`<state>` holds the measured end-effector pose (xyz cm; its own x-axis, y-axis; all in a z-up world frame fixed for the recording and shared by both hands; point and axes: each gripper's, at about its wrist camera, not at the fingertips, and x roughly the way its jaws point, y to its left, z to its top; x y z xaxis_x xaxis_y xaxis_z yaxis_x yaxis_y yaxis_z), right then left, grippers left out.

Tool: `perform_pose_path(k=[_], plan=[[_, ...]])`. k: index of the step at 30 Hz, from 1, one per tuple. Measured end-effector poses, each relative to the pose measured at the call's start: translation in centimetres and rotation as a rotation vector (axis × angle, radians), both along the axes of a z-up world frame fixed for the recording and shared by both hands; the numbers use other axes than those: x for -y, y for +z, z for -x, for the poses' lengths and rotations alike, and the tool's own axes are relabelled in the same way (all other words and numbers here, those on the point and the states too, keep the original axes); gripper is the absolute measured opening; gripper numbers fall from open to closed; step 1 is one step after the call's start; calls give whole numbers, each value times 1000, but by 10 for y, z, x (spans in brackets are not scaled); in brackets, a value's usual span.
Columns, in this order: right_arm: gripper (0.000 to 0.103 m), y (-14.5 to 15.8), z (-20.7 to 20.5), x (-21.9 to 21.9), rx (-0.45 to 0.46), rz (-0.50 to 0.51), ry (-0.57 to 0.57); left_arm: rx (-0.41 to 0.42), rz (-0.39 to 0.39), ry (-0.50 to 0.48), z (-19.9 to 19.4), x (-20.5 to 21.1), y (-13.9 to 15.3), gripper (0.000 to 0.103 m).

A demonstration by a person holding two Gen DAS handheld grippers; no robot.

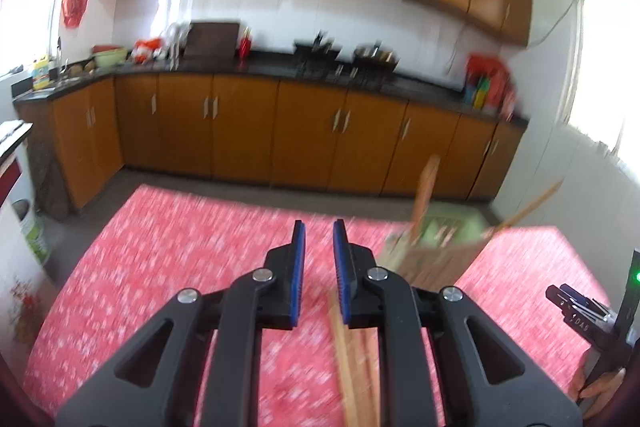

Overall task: Organize utensils
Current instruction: 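Open the left gripper over the holder while the right gripper releases its chopstick into it, then lower the left gripper onto another chopstick and close while the right gripper grasps one too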

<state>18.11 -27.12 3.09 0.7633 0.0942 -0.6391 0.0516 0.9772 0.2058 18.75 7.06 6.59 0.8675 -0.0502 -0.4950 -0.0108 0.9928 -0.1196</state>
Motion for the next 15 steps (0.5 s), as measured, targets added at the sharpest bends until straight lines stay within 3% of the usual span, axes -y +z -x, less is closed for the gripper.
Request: perform_pose_path(k=[3, 6, 9, 12, 15], plan=[[26, -43, -9, -10, -150, -70, 68, -121, -6, 1, -2, -6, -46, 16], [24, -71, -9, -20, -228, -82, 96, -193, 12, -12, 1, -8, -77, 16], [22, -82, -8, -29, -252, -51, 114, -256, 43, -45, 5, -5, -104, 16], [12, -87, -11, -33, -247, 7, 118, -291, 73, -80, 7, 2, -119, 16], [8, -94, -13, -26, -243, 18, 85, -318, 100, -119, 7, 8, -130, 16]])
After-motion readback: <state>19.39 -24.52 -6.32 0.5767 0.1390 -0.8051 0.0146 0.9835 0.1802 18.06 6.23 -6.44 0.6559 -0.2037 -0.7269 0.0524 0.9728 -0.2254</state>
